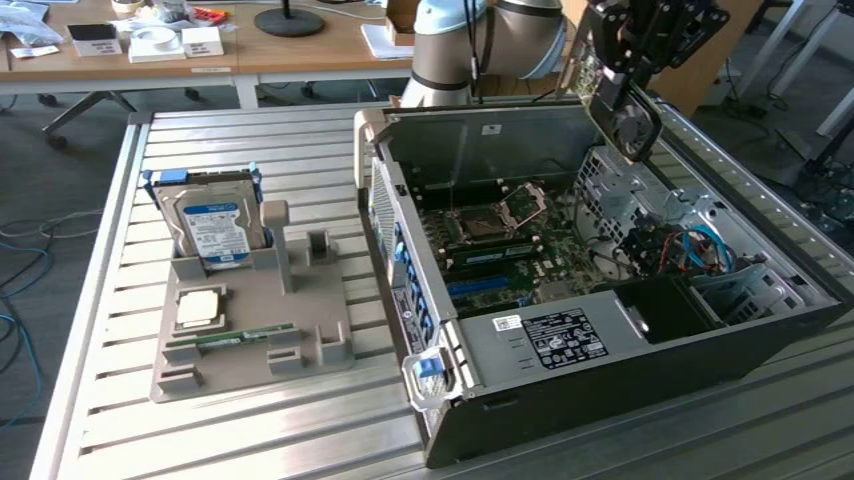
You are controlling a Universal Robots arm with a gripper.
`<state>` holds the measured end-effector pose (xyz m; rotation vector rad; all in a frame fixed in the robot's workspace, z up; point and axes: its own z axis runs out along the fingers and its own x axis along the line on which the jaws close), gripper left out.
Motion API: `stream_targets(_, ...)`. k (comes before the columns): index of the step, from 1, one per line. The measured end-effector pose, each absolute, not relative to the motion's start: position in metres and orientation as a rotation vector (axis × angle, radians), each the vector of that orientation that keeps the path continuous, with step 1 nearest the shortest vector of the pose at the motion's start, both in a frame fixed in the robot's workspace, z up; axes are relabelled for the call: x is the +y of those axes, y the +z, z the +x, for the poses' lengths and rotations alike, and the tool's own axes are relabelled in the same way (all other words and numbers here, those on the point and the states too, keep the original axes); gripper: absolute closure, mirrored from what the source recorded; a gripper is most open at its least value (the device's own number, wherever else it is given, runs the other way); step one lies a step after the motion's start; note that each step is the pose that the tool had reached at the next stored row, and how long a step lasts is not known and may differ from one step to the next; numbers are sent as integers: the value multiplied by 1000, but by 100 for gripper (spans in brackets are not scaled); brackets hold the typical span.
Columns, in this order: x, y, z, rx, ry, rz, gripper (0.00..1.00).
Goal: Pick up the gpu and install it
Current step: 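Pick up the gpu and move the gpu toward the slot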
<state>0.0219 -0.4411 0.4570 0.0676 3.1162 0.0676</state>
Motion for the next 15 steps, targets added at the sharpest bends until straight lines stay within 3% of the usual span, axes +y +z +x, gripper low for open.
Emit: stream_targets(15, -441, 451, 32, 3116, 68, 68, 73)
